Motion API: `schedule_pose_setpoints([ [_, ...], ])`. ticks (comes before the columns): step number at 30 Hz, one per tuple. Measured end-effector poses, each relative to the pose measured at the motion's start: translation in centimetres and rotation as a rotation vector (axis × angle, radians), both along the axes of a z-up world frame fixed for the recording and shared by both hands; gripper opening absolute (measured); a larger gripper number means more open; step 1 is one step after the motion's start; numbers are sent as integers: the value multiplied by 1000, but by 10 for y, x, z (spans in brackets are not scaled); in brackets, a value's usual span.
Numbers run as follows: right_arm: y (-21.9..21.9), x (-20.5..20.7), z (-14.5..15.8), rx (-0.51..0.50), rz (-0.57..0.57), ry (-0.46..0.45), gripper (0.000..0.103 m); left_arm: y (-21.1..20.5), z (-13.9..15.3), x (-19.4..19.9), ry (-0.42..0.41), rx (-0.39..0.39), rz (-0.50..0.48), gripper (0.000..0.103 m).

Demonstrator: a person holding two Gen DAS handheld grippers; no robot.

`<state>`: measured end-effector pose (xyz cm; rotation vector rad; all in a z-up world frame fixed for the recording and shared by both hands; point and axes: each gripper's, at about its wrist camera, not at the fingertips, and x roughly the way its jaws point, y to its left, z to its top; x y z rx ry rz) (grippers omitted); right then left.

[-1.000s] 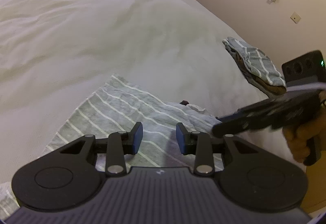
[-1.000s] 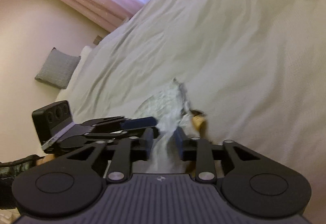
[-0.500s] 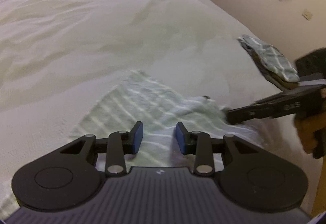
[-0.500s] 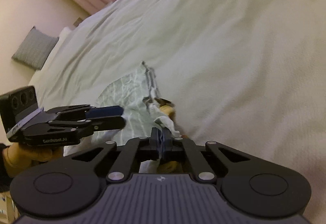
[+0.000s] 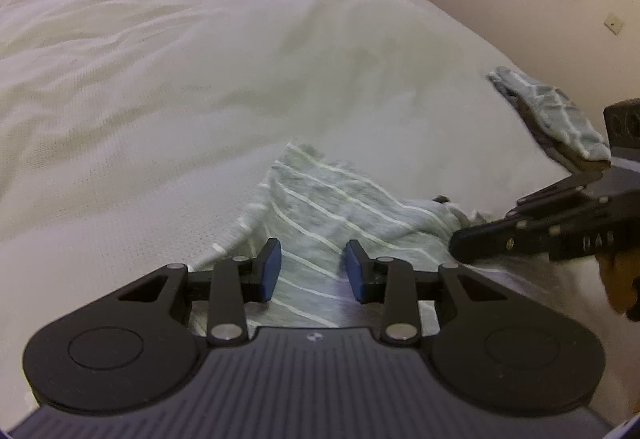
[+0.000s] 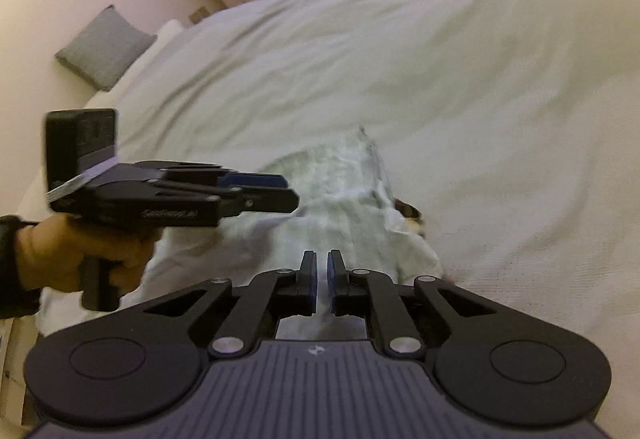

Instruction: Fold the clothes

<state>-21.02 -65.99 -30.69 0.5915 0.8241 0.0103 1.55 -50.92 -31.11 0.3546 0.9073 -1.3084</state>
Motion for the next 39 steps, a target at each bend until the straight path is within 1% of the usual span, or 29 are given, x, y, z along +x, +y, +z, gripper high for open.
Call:
schedule_pose_setpoints([
  [1, -3, 3, -7, -7, -18, 12, 6, 0, -1, 3, 5, -8, 12, 29],
  [2, -7, 5, -12, -8, -36, 24, 0, 2, 1, 6, 1, -24, 30, 29],
  [3, -13, 5, -15, -1, -50, 35, 0, 6, 7, 9, -3, -44, 48, 26],
  [4, -17, 2, -14, 4, -57, 40, 0, 10, 13, 11, -7, -64, 67, 26],
  [5, -19, -1, -8, -3, -52, 39, 1, 19, 21, 13, -4, -83, 87, 26],
  [6, -18, -3, -1, -19, -43, 32, 7, 27, 28, 15, -7, -96, 105, 26],
  [7, -16, -4, 6, -32, -35, 24, 11, 37, 35, 17, -13, -103, 125, 27],
  [11, -7, 0, 27, -37, -6, -8, 11, 88, 53, 17, -28, -86, 202, 27],
  [13, -1, 11, 29, -27, 19, -13, 11, 111, 53, 16, -20, -75, 243, 29],
  [16, 5, 28, 20, 32, 55, -19, 11, 142, 37, 21, -14, -28, 310, 29],
  [18, 8, 37, 11, 57, 72, -4, 12, 163, 26, 27, -14, 2, 360, 29],
  [19, 11, 41, 5, 48, 84, 15, 12, 171, 23, 33, -7, 2, 386, 31],
  [20, 13, 45, -1, 34, 96, 37, 7, 180, 19, 38, -1, 3, 413, 31],
  [21, 15, 48, -6, 15, 104, 59, 2, 186, 23, 40, -9, -3, 433, 26],
  [23, 17, 52, -3, 6, 85, 66, 3, 198, 32, 43, -26, -14, 473, 27],
  [24, 17, 53, 1, 7, 71, 64, 10, 202, 36, 40, -32, -22, 475, 27],
  [27, 30, 65, 15, -6, 99, 25, 10, 214, 51, 30, -47, -46, 480, 27],
  [28, 35, 70, 20, -11, 113, 10, 10, 212, 52, 25, -45, -55, 465, 27],
  [30, 54, 87, 25, -37, 183, -12, 11, 206, 53, 15, -44, -70, 421, 27],
  [33, 87, 114, 23, -47, 303, -35, 11, 192, 38, 6, -51, -33, 350, 27],
  [35, 104, 130, 17, -72, 370, -38, 11, 187, 24, 8, -55, -5, 340, 27],
  [36, 109, 136, 12, -91, 392, -28, 11, 187, 16, 12, -48, -1, 348, 25],
  [37, 109, 142, 6, -112, 404, -13, 11, 190, 14, 15, -44, -2, 356, 20],
  [39, 107, 151, -4, -156, 419, 14, 7, 196, 12, 21, -41, -4, 370, 15],
])
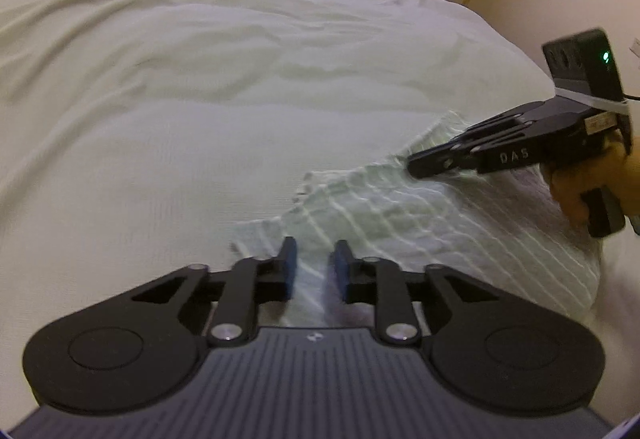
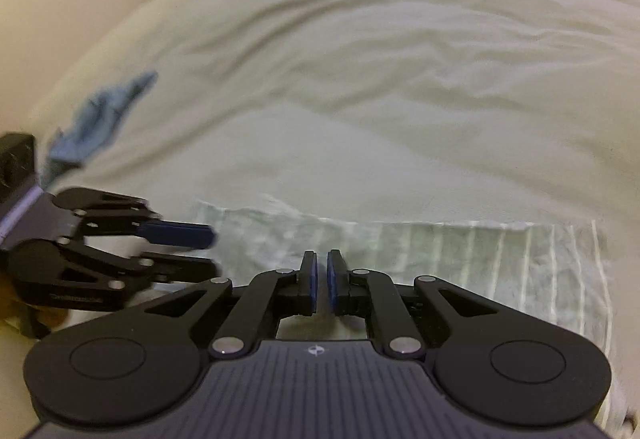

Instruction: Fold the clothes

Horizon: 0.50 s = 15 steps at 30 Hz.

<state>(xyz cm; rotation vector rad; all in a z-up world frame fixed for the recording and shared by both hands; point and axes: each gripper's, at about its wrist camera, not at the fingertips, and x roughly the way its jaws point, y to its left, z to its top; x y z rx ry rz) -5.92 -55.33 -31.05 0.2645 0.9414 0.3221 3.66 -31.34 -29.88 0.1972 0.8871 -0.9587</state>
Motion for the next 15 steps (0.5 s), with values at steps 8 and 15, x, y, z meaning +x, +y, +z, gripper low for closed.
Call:
schedule_pose_setpoints([
  [8, -82, -13, -11, -156, -191, 13, 1, 23, 9, 5, -15, 26, 56, 16],
  [15, -94, -66, 32, -121, -332, -36, 13, 27, 37, -36, -48, 29, -12, 29],
])
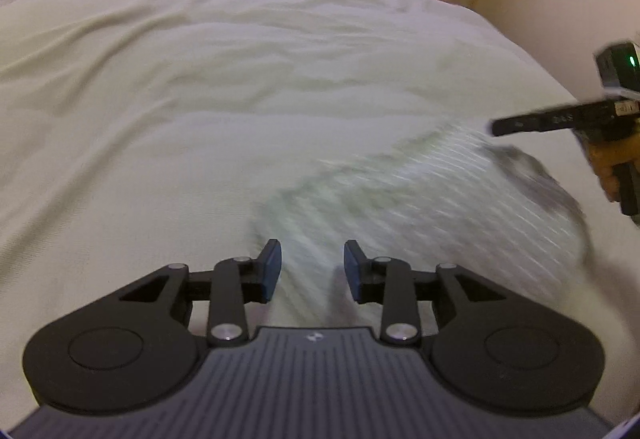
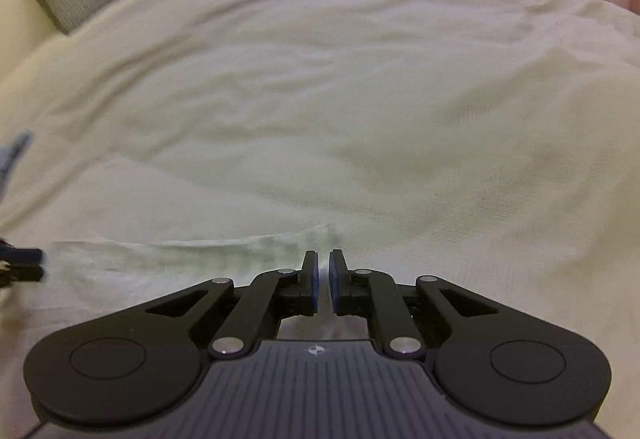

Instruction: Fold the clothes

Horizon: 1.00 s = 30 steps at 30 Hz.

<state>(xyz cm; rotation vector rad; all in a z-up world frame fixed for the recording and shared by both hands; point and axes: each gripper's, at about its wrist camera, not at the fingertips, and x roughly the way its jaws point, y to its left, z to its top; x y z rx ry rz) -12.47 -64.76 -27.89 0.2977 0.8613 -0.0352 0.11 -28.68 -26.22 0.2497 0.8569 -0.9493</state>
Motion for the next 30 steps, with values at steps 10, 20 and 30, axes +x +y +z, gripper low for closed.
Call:
schedule_pose_setpoints([
  [10, 120, -44, -18, -5, 316, 11, 13, -11, -37, -39, 12, 62, -99, 23],
  [20, 50, -105, 5, -149, 146, 40, 13, 6, -4, -72, -39, 35, -93, 29],
  [30, 144, -109, -10, -173, 365, -7, 27, -6, -43, -107, -28, 99, -258, 31],
])
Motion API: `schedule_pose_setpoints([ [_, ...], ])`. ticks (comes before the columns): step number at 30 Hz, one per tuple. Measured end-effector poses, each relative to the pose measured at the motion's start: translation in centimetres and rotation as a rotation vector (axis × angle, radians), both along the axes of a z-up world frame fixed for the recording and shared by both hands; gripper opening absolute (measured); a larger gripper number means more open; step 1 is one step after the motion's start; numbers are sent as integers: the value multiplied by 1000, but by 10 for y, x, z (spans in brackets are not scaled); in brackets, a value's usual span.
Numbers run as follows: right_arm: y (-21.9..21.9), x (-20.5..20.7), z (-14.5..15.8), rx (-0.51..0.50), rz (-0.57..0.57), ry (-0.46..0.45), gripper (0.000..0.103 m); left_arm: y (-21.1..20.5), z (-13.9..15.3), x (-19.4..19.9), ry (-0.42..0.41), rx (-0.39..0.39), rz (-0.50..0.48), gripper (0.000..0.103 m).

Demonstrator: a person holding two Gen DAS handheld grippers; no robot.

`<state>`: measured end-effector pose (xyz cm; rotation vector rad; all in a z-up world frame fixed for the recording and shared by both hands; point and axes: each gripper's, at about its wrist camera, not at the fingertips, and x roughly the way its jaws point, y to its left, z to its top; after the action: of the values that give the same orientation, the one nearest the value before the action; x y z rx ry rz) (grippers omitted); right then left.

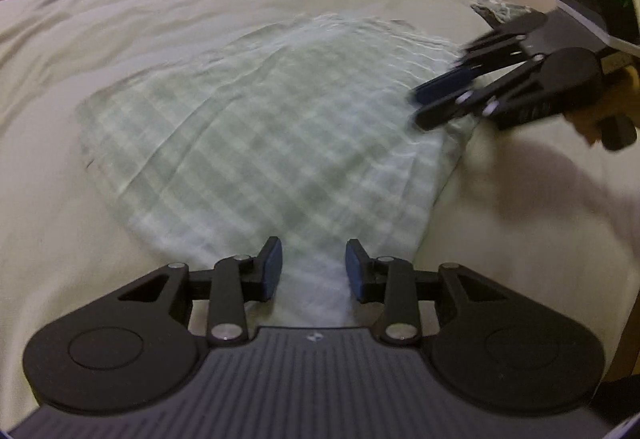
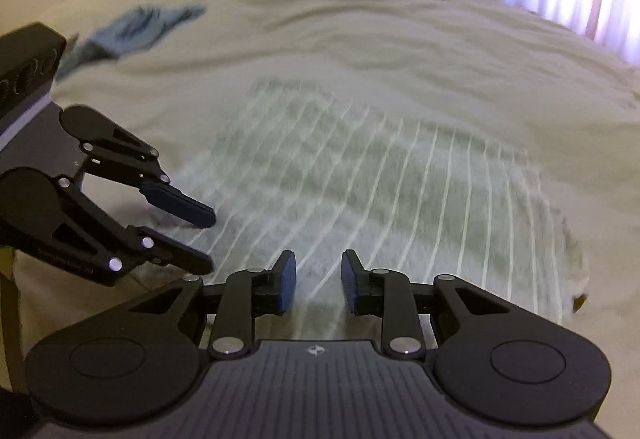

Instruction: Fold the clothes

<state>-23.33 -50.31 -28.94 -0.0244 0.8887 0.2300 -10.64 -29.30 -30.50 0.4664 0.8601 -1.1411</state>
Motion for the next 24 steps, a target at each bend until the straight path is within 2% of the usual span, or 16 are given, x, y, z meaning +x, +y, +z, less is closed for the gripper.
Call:
schedule_pose_setpoints([
  [6, -76, -35, -4, -83, -184, 51, 27, 31, 8, 13, -29, 61, 27, 31],
  [9, -91, -51, 8, -103, -235, 70, 31, 37, 25, 5, -58, 57, 20, 31],
  [11, -82, -57, 21, -110, -217, 60, 31, 32, 34, -4, -71, 33, -2, 31],
  [14, -47, -55, 35, -109, -136, 24, 31, 13, 31, -19, -66, 7, -58, 31],
  [16, -20, -43, 28, -118, -50, 20, 31, 0, 24, -27, -61, 2, -100, 31],
  [19, 13, -25, 11, -151, 79, 26, 31, -3, 4, -27, -82, 51, -132, 33],
  [21, 16, -21, -5, -194, 125, 54, 31, 12, 0, -17, -72, 51, -109, 34],
  [24, -18, -29, -15, -220, 71, 110, 32, 33, 3, -8, -74, 72, -86, 36],
])
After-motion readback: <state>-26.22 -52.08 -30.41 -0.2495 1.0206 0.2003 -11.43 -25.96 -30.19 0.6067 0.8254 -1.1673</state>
